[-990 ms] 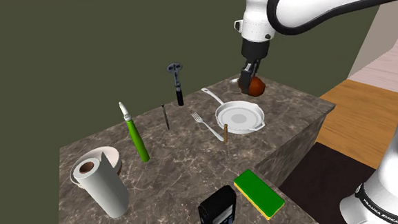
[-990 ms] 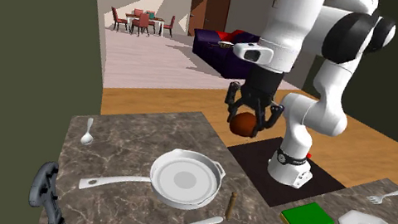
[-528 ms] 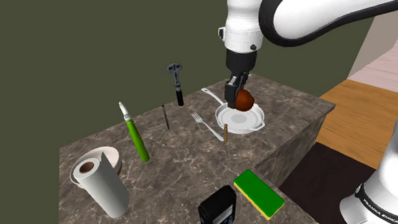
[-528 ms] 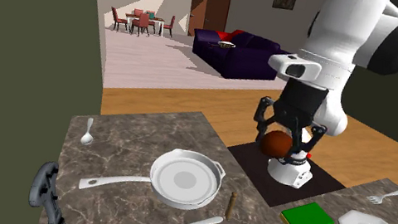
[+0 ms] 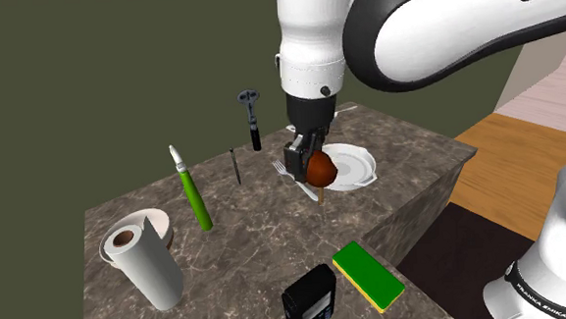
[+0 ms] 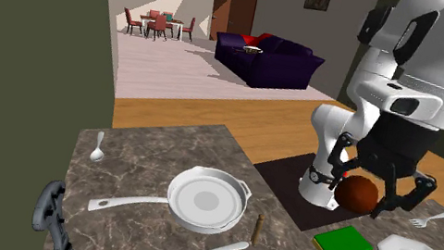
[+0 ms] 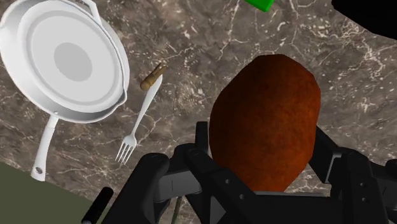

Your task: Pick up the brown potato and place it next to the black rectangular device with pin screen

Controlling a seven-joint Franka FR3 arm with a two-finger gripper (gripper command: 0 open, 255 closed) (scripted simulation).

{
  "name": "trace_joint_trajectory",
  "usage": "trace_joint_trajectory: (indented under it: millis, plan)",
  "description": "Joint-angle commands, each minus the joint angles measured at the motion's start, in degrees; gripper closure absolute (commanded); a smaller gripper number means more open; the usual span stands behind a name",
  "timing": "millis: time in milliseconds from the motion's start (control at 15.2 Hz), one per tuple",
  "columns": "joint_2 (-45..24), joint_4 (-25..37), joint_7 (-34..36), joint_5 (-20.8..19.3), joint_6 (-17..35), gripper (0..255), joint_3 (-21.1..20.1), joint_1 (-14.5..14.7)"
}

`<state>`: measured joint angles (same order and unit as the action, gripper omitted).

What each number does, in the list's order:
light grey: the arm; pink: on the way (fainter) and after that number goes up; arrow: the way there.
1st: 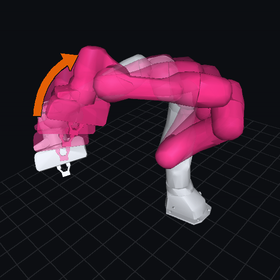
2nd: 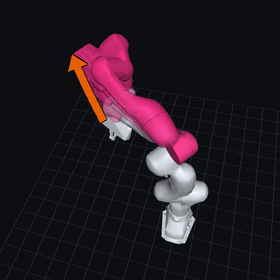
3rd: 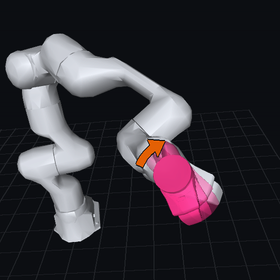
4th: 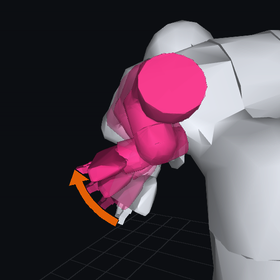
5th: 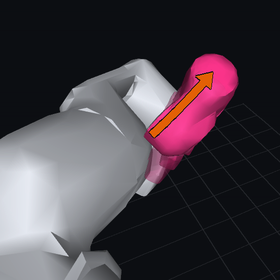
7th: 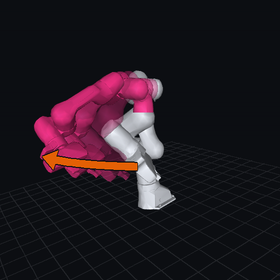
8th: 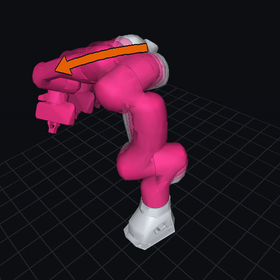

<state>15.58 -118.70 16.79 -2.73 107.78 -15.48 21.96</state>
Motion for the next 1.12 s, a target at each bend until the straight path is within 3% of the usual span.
trace_joint_trajectory:
  millis: [0,594,1056]
  plan:
    - [-2.33,2.69,3.08,-0.32,-0.65,255,-2.02,0.84]
    - [-15.48,17.05,16.72,-4.99,-4.14,255,-9.95,5.35]
    - [-29.47,33.54,26.80,-11.96,-9.83,255,-13.81,12.07]
